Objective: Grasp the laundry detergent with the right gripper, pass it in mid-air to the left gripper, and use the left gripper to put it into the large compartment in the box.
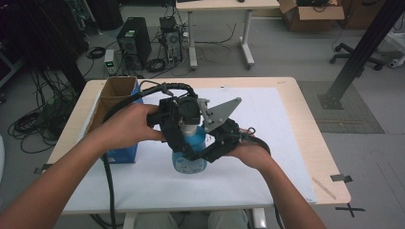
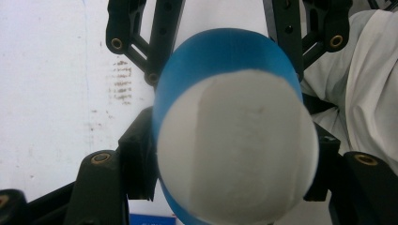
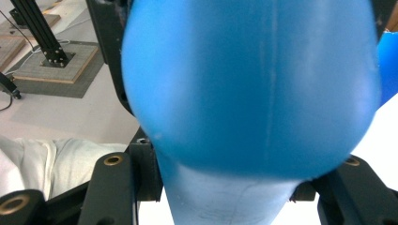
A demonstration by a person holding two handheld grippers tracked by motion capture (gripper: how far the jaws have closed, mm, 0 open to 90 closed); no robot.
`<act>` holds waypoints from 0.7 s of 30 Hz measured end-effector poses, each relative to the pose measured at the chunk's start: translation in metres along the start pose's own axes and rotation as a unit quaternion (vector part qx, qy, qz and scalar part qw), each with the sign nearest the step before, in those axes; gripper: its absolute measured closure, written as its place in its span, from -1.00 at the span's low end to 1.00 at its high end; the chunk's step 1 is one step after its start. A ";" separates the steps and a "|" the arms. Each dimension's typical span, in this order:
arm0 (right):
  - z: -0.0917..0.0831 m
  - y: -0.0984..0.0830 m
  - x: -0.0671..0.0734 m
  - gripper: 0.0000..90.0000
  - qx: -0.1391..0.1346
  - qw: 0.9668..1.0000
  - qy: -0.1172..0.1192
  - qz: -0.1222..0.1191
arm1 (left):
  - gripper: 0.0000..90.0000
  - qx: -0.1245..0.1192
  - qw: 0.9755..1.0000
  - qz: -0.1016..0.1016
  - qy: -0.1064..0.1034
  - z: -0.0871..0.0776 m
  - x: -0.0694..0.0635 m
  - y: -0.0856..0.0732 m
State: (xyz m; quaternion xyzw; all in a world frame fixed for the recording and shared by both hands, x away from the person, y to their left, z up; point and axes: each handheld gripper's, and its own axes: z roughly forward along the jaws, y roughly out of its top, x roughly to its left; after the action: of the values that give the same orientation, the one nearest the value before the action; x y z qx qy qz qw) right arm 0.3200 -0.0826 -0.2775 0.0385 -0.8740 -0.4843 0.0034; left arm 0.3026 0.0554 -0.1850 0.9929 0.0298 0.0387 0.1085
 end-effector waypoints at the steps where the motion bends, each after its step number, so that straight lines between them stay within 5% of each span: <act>1: 0.000 0.000 0.000 -0.04 0.000 1.000 -0.001 -0.001 | -0.16 0.001 1.000 -0.001 -0.001 0.000 0.001 -0.001; 6: 0.001 0.002 0.000 -0.07 0.002 1.000 -0.003 0.001 | -0.16 -0.002 1.000 -0.006 -0.002 -0.002 0.002 -0.001; 12: -0.006 0.001 0.003 -0.36 0.009 1.000 -0.015 -0.005 | -0.16 0.001 1.000 -0.022 0.003 -0.007 0.004 -0.004; 21: -0.041 -0.013 0.002 -0.59 0.042 0.997 -0.058 0.025 | -0.16 0.009 0.999 -0.047 0.018 -0.011 0.008 -0.014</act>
State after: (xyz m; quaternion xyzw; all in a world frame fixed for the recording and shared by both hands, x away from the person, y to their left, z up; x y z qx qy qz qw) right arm 0.3207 -0.1241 -0.2667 -0.0116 -0.8932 -0.4479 -0.0365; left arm 0.3085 0.0720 -0.1766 0.9905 0.0789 0.0508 0.1004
